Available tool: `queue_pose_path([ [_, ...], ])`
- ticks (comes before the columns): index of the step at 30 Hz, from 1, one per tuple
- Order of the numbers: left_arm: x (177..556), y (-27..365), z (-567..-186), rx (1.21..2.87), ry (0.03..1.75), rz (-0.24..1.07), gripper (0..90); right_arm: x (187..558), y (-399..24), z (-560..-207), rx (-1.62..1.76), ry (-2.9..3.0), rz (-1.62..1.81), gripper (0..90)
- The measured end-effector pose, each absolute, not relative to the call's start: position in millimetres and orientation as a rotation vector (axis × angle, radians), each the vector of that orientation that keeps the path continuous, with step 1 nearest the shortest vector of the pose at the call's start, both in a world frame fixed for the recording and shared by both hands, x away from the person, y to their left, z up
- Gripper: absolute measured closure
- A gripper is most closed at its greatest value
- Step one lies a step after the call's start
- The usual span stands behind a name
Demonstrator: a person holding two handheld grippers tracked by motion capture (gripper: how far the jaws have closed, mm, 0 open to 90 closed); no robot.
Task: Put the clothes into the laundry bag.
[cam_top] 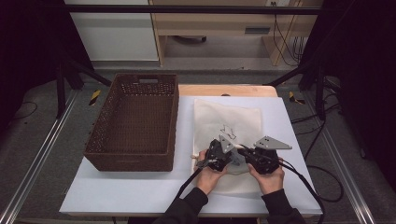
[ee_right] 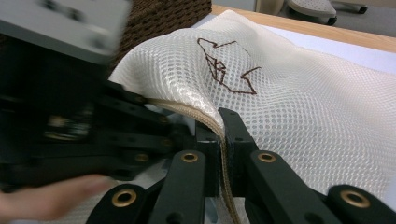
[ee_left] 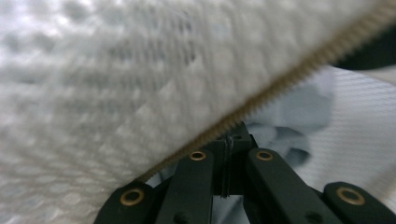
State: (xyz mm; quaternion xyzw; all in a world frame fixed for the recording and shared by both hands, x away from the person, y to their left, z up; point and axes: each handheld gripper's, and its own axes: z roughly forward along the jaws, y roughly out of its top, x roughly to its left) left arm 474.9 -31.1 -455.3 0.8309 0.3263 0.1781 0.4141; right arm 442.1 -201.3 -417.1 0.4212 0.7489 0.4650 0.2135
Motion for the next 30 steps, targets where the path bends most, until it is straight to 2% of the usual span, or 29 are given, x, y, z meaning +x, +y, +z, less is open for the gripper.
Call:
queue_pose_path([
  [1, 472, -25, -451, 2.074, 0.798, 0.389, 87.6, 443, -202, -417, 1.168, 2.077, 1.287, 87.2],
  [4, 464, -12, -444, 2.109, 0.755, 0.323, 84.2, 444, -205, -419, 1.194, 2.069, 1.31, 87.2],
  [12, 471, -17, -473, 2.25, 0.791, 0.28, 89.6, 446, -208, -422, 1.22, 2.064, 1.316, 87.3],
  [15, 474, -23, -477, 2.226, 0.808, 0.322, 89.7, 446, -208, -422, 1.217, 2.069, 1.315, 87.3],
  [20, 477, -29, -480, 2.136, 0.882, 0.493, 89.8, 444, -208, -421, 1.214, 2.076, 1.316, 87.3],
  [22, 479, -30, -482, 2.1, 0.919, 0.517, 89.8, 443, -207, -422, 1.211, 2.082, 1.312, 87.4],
  [26, 477, -26, -476, 2.111, 0.91, 0.436, 89.6, 444, -207, -422, 1.21, 2.085, 1.305, 87.3],
  [30, 460, -11, -454, 2.089, 0.831, 0.345, 82.2, 444, -209, -421, 1.218, 2.081, 1.307, 87.2],
])
